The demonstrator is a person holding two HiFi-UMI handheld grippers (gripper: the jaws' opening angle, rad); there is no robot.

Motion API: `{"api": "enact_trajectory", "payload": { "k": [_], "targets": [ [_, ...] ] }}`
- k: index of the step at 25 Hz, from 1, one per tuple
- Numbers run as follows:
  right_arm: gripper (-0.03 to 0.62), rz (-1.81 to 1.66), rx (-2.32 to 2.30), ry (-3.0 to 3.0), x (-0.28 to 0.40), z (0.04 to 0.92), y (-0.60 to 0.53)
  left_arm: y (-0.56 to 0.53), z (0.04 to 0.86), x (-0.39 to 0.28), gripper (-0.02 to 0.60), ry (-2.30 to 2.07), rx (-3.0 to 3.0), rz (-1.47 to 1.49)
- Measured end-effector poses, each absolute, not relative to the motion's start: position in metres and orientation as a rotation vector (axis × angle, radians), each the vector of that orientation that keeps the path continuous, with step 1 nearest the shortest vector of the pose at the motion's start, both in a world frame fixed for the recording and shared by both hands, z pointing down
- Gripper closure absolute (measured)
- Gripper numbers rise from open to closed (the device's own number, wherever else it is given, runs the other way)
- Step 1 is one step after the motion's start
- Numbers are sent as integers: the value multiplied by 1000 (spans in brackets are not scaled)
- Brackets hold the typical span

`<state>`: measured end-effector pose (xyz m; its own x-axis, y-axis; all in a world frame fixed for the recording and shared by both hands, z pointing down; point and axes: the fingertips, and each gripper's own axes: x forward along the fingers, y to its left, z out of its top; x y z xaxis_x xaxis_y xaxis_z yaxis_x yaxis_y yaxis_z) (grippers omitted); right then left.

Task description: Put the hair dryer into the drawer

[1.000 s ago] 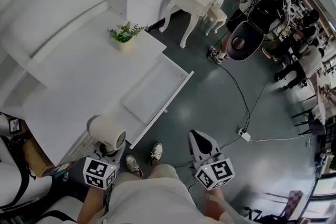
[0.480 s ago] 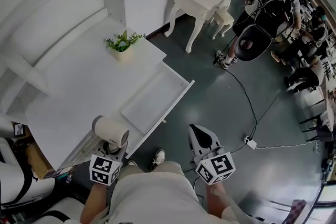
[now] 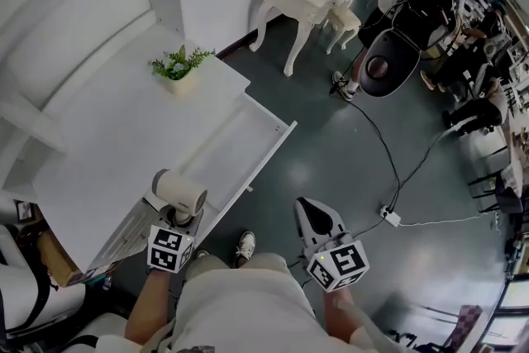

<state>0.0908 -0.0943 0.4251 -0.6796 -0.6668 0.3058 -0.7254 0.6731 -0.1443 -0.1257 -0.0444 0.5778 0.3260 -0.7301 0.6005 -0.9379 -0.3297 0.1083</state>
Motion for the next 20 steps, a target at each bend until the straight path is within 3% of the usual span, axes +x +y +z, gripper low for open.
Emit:
{"api": "enact_trajectory", "payload": {
  "k": [20],
  "targets": [
    [586,451,1153,-2519,113,456,-79,-116,706,-131,437,-1319,2065,921]
  ]
}}
